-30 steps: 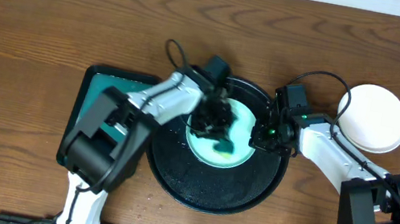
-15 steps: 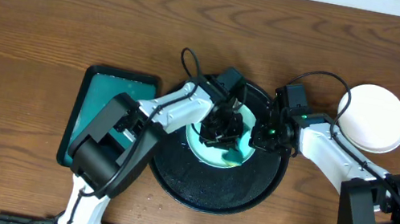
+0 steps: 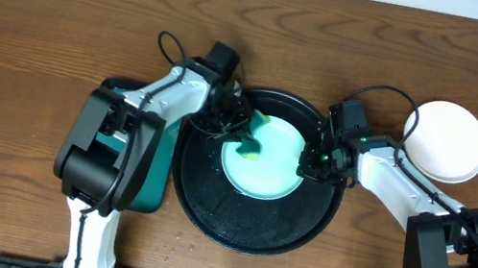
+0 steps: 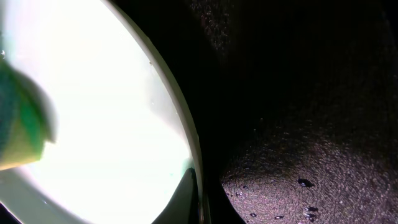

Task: Clean dirty plates on tray and stack at the side
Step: 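Return the sponge to the teal tray and open the left gripper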

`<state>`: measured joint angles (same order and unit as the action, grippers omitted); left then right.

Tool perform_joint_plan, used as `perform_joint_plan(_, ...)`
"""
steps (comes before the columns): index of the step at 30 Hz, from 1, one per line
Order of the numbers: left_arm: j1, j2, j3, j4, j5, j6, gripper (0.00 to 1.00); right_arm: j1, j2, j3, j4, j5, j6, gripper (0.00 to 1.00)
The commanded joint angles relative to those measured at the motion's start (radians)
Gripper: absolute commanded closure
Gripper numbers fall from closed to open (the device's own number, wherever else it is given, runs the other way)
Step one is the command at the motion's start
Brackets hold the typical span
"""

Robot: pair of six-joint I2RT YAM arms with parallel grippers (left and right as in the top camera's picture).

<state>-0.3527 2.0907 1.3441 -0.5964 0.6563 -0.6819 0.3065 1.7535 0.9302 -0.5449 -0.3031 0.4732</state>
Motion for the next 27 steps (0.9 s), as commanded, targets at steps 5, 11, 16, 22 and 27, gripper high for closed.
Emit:
perform_joint_plan(5,0.048,0.050,-0.008,-0.209,-0.243,0.182,0.93,0.023,0.035,-0.017,-0.015,-0.017,-0.050,0.99)
perform_joint_plan(11,0.031,-0.079,-0.008,-0.310,-0.286,0.237,0.93,0.023,0.035,-0.017,-0.016,-0.020,-0.052,0.99)
perform_joint_plan(16,0.033,-0.272,-0.008,-0.377,-0.414,0.237,0.93,0.023,0.035,-0.017,-0.019,-0.020,-0.052,0.99)
perform_joint_plan(22,0.053,-0.462,-0.008,-0.457,-0.645,0.199,0.93,0.023,0.035,-0.017,-0.012,-0.020,-0.051,0.99)
perform_joint_plan(27,0.137,-0.478,-0.010,-0.492,-0.726,0.187,0.93,0.023,0.035,-0.017,-0.013,-0.020,-0.052,0.99)
